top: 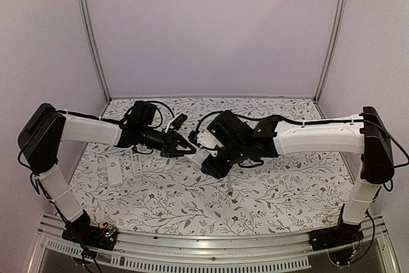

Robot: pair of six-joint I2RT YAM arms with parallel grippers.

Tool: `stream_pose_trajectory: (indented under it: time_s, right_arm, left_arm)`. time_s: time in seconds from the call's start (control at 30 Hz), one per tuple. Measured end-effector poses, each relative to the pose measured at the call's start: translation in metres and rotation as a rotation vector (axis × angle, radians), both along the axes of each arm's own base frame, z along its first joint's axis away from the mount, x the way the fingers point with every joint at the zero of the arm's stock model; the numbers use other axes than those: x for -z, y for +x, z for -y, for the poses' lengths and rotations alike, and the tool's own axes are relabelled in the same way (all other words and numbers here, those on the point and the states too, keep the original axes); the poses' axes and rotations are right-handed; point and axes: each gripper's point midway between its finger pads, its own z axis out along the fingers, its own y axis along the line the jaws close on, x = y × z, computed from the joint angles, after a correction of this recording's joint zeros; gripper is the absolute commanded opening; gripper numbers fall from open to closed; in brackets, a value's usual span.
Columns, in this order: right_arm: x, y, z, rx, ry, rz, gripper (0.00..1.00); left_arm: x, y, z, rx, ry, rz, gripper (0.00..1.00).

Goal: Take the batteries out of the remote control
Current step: Pass from the right arm to the left, then pass from the left arm to the right

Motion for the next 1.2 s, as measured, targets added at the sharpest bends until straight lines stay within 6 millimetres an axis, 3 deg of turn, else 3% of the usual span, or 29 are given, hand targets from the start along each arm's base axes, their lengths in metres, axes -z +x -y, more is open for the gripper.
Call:
stream_pose_trajectory:
  time_s: [0.17, 0.37, 0.47, 0.67, 0.9, 1.03, 1.2]
  right_arm:
    - [0.0, 0.001, 0.0, 0.007, -0.002, 0.014, 0.63]
    - [0.002, 0.003, -0.001, 0.033, 0.03, 0.023, 0.92]
    - [-0.004, 0.004, 0.001, 0.06, 0.065, 0.028, 0.98]
    - [-0.038, 0.006, 0.013, 0.148, 0.204, 0.067, 0.99]
    - [-0.097, 0.018, 0.054, 0.344, 0.583, 0.055, 0.99]
    - [-0.103, 0.033, 0.081, 0.473, 0.775, -0.011, 0.99]
    - [-0.109, 0.025, 0.07, 0.444, 0.912, -0.12, 0.98]
  left_arm:
    - [-0.001, 0.0, 0.0, 0.0, -0.009, -0.017, 0.05]
    - [-0.008, -0.003, 0.003, 0.033, -0.043, 0.008, 0.0]
    - [-0.011, -0.004, 0.004, 0.042, -0.063, 0.024, 0.0]
    - [-0.015, 0.0, -0.006, 0.018, -0.084, 0.05, 0.0]
    - [-0.064, 0.015, -0.032, -0.071, -0.167, 0.227, 0.0]
    - [-0.092, 0.013, -0.037, -0.079, -0.225, 0.332, 0.0]
    - [-0.105, 0.007, -0.038, -0.065, -0.28, 0.373, 0.0]
